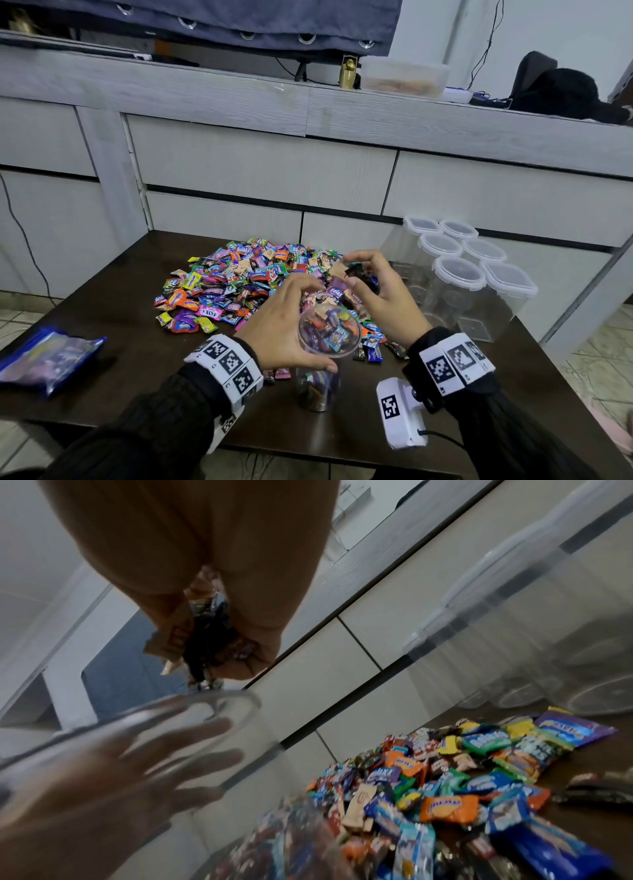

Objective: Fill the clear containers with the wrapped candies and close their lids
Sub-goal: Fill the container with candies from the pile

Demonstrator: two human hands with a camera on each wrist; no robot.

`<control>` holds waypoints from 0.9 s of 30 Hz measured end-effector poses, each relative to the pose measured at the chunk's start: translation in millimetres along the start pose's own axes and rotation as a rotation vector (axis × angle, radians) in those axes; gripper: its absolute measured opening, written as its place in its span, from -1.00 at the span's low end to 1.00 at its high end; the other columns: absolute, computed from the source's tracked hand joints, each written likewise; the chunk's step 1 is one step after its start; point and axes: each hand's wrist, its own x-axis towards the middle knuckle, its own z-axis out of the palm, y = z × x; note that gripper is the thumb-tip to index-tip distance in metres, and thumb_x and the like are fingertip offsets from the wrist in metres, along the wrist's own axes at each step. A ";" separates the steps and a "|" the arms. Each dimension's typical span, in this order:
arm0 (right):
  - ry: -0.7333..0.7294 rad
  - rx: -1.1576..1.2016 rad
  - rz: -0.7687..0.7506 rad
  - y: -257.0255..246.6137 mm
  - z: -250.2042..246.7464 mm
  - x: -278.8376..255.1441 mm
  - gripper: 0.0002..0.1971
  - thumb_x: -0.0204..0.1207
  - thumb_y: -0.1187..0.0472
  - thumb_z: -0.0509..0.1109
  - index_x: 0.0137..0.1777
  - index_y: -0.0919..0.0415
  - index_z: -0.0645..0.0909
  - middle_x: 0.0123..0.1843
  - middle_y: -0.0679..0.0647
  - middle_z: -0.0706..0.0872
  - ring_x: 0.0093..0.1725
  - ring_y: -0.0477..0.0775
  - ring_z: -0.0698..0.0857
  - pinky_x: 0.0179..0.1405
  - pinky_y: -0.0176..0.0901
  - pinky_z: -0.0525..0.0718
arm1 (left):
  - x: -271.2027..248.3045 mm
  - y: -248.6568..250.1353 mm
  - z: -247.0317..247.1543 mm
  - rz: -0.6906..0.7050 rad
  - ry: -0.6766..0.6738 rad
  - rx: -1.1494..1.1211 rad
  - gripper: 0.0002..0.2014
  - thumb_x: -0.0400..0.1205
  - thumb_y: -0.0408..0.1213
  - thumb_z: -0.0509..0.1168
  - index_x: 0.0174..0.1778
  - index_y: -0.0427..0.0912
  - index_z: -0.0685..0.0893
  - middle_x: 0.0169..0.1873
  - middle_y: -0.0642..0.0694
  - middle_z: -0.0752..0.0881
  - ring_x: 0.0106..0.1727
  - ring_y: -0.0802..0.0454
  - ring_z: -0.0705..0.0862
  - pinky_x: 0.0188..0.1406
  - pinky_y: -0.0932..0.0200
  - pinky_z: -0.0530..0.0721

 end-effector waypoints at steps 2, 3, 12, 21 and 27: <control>-0.054 0.028 -0.038 -3.0 10.4 -4.4 -0.77 0.63 0.36 0.28 0.21 0.09 0.48 0.18 -0.20 0.62 0.18 -0.33 0.60 0.15 -0.55 0.47 | 0.5 -4.9 1.3 -0.118 -0.053 -0.119 0.17 0.04 0.44 0.54 0.50 0.29 0.07 0.29 0.47 0.34 0.29 0.59 0.39 0.30 0.51 0.32; -0.088 0.032 -0.048 -4.3 16.2 -7.0 -0.77 0.63 0.37 0.27 0.22 0.10 0.48 0.17 -0.21 0.61 0.17 -0.33 0.60 0.13 -0.56 0.48 | 1.3 -6.8 2.1 -0.140 -0.070 -0.148 0.14 0.04 0.42 0.56 0.48 0.35 0.09 0.23 0.56 0.37 0.22 0.70 0.40 0.21 0.62 0.31; -0.200 -0.285 -0.159 -6.3 36.0 -19.2 -0.84 0.67 0.32 0.17 0.18 0.23 0.51 0.07 0.01 0.53 0.08 -0.11 0.50 0.12 -0.46 0.39 | 4.2 -14.3 10.9 -0.200 -0.106 -0.219 -0.27 0.07 0.36 0.55 0.12 0.29 0.49 -0.13 0.31 0.72 -0.04 0.41 0.70 0.01 0.33 0.64; -0.309 -0.447 -0.144 -7.8 39.8 -16.2 -0.90 0.60 0.26 0.18 0.01 0.24 0.50 0.00 0.07 0.41 -0.10 0.07 0.49 -0.10 -0.11 0.48 | 5.5 -11.3 9.1 -0.163 -0.102 -0.291 -0.20 0.11 0.21 0.60 0.26 0.03 0.56 -0.01 0.10 0.78 0.05 0.18 0.75 0.10 -0.04 0.70; -0.367 -0.505 -0.191 -9.6 37.9 -12.8 -0.95 0.53 0.33 0.26 -0.10 0.29 0.54 -0.12 0.11 0.49 -0.20 -0.01 0.43 -0.23 -0.28 0.28 | 6.0 -13.6 8.6 -0.173 -0.109 -0.274 -0.29 0.12 0.23 0.61 0.15 0.43 0.45 -0.04 0.24 0.77 0.01 0.35 0.73 0.07 0.22 0.70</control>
